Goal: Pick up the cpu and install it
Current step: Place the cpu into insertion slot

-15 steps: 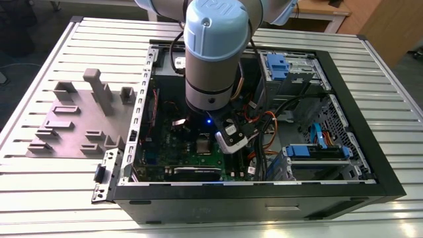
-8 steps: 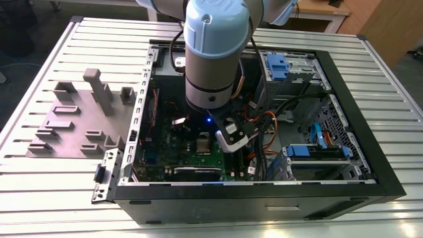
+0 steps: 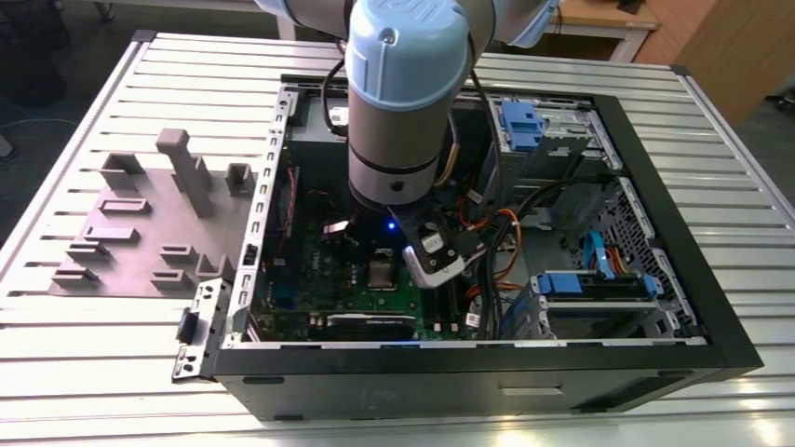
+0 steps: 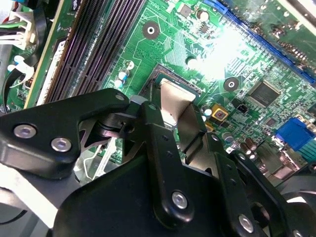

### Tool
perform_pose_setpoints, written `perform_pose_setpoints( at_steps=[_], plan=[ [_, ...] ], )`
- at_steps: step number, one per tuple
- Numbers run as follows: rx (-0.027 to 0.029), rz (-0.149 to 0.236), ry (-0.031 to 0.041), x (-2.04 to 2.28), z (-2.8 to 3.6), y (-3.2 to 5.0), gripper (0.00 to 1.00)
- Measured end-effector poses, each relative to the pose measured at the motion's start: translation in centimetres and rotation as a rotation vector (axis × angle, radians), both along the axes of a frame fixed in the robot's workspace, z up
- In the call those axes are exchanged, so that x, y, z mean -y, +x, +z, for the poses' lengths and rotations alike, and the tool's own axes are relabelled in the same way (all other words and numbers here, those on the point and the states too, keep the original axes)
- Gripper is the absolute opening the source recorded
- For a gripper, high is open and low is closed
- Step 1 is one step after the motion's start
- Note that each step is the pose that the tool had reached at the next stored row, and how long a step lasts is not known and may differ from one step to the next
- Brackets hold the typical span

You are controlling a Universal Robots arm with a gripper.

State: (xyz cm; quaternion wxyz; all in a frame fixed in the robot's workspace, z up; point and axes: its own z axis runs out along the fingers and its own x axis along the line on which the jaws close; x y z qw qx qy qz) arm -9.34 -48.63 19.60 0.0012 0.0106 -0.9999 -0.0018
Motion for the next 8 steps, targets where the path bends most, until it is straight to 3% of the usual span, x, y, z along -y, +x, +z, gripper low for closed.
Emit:
perform_pose_setpoints(
  at_steps=[8],
  plan=[
    [0.0001,0.002,0.0001,0.02,-0.01,0.0,0.41]
  ],
)
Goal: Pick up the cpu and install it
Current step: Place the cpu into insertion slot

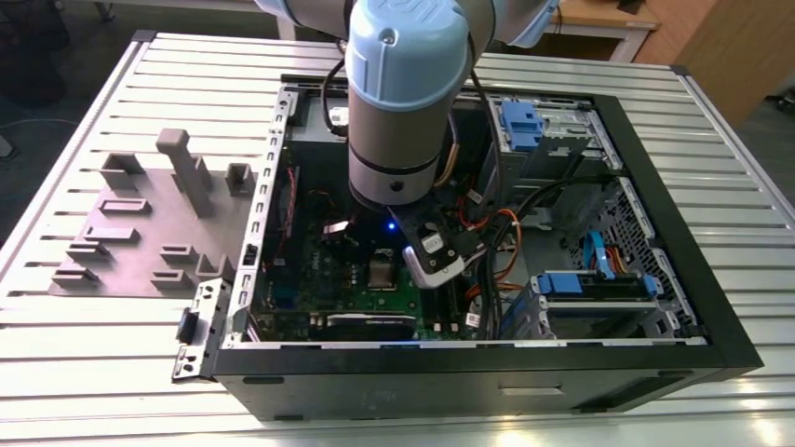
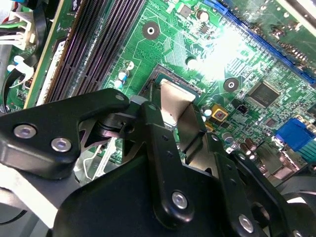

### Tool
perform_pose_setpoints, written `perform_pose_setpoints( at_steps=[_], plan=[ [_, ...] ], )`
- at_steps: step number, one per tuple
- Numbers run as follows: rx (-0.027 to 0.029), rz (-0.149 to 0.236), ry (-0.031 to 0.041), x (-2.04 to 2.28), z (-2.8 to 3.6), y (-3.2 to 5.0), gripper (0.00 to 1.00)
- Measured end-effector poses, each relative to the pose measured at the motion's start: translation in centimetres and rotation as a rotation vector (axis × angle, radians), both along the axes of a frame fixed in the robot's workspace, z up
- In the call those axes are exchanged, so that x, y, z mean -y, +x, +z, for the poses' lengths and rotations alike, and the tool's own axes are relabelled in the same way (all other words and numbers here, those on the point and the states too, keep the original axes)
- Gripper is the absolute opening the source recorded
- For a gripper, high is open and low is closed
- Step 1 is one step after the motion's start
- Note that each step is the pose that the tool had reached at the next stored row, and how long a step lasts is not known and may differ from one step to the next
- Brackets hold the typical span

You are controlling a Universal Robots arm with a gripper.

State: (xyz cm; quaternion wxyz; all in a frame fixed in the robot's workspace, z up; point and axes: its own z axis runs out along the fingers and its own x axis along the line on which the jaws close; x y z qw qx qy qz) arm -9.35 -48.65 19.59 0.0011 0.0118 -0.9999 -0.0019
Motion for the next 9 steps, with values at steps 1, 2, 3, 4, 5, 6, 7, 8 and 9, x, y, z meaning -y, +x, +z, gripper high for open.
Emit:
perform_pose_setpoints(
  at_steps=[1,2,3,4,5,6,7,8,9],
  plan=[
    [-0.0001,0.0,-0.0001,0.0,0.0,0.0,0.41],
    [-0.0001,0.0,-0.0001,0.0,0.0,0.0,0.42],
    [0.0,0.0,-0.0001,0.0,0.0,0.0,0.42],
    [0.0,0.0,0.0,0.0,0.0,0.0,0.48],
    [0.0,0.001,0.0,0.0,0.0,0.0,0.48],
    [0.0,0.001,0.0002,0.0,-0.01,0.0,0.48],
    [0.0,0.002,0.001,0.0,-0.02,0.0,0.48],
    [0.0,0.004,0.002,0.0,-0.04,0.0,0.48],
    [0.0001,0.006,0.0028,0.0,-0.06,0.0,0.48]
  ],
)
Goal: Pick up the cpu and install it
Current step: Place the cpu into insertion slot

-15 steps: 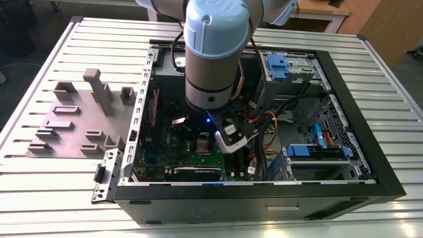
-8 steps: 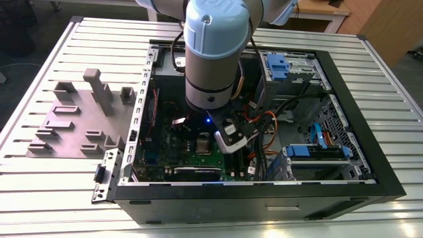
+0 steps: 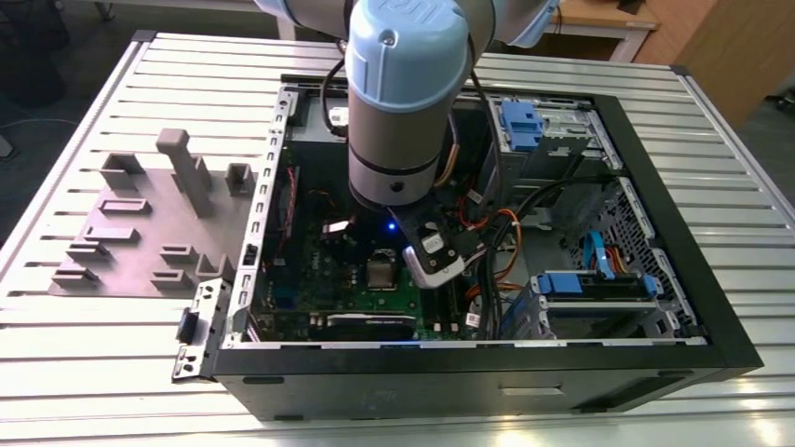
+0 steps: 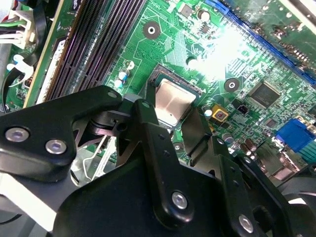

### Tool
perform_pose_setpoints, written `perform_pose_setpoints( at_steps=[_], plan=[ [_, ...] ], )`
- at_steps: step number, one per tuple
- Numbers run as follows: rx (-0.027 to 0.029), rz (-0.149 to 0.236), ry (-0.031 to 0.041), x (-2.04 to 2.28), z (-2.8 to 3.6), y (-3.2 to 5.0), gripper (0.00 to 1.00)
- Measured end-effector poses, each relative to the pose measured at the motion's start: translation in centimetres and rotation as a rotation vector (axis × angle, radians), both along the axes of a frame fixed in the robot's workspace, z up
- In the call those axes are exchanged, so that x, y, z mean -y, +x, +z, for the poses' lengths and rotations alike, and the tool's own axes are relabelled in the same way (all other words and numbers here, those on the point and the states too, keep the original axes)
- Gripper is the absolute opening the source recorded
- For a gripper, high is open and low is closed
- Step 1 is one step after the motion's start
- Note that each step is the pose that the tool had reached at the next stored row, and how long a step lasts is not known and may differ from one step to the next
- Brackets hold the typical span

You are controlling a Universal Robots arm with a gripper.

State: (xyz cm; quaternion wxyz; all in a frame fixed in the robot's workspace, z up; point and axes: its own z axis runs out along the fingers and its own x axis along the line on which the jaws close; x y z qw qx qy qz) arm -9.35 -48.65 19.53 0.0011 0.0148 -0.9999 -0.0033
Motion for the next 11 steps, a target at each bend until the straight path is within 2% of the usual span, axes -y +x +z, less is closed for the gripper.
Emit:
perform_pose_setpoints(
  at_steps=[4,10,11],
  plan=[
    [-0.0001,0.023,0.0009,0.01,-0.07,0.0,0.48],
    [-0.0001,0.024,0.001,0.0,-0.08,0.0,0.49],
    [-0.0001,0.024,0.001,0.0,-0.1,0.0,0.55]
  ],
)
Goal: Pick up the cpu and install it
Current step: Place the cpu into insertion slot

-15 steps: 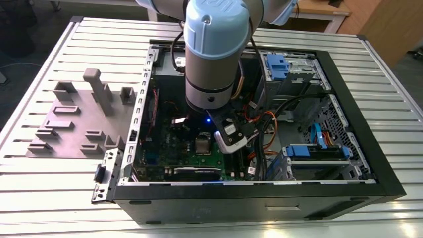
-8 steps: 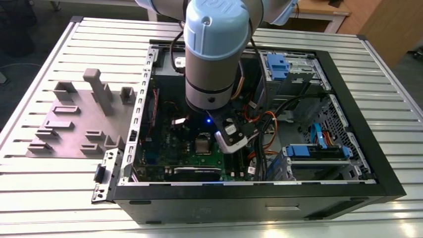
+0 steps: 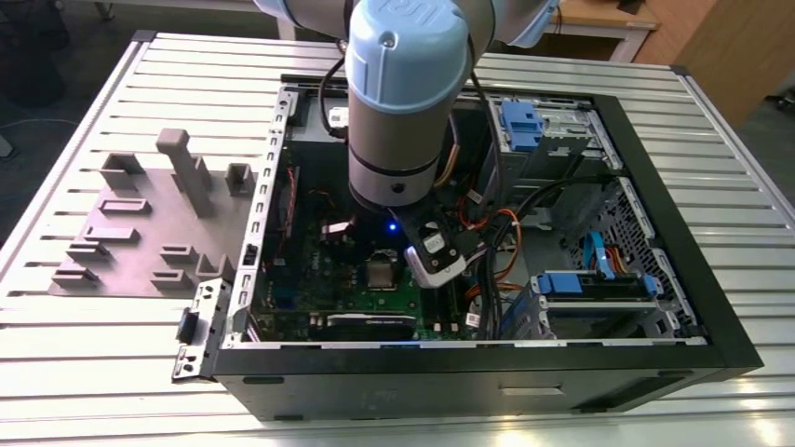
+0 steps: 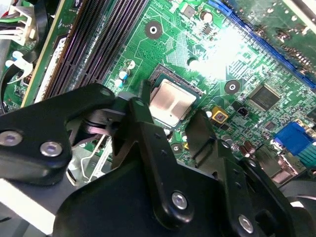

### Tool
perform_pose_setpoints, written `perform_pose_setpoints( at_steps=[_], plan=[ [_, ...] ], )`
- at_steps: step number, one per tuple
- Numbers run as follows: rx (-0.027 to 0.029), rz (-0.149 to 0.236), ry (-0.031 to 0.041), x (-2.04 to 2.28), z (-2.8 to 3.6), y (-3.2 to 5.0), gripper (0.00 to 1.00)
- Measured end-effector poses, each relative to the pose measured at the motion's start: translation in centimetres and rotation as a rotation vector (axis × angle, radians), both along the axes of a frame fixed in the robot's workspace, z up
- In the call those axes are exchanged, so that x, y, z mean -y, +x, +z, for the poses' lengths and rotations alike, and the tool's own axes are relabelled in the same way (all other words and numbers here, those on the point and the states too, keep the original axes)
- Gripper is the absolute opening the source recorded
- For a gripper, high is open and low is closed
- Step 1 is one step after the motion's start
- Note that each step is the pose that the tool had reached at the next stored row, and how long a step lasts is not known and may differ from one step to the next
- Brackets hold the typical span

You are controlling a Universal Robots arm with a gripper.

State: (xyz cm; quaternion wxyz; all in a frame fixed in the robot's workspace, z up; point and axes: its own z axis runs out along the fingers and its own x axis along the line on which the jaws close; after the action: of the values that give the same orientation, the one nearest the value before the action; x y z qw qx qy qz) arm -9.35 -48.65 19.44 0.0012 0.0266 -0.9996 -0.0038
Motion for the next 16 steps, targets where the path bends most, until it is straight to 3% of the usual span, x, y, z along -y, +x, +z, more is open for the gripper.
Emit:
perform_pose_setpoints(
  at_steps=[11,14,16],
  plan=[
    [0.0001,0.0,0.0003,0.0,-0.41,0.0,0.55],
    [-0.0003,0.0,-0.0005,0.01,-0.45,0.0,0.45],
    [-0.0001,0.0,-0.0004,0.0,-0.47,0.0,0.45]
  ],
)
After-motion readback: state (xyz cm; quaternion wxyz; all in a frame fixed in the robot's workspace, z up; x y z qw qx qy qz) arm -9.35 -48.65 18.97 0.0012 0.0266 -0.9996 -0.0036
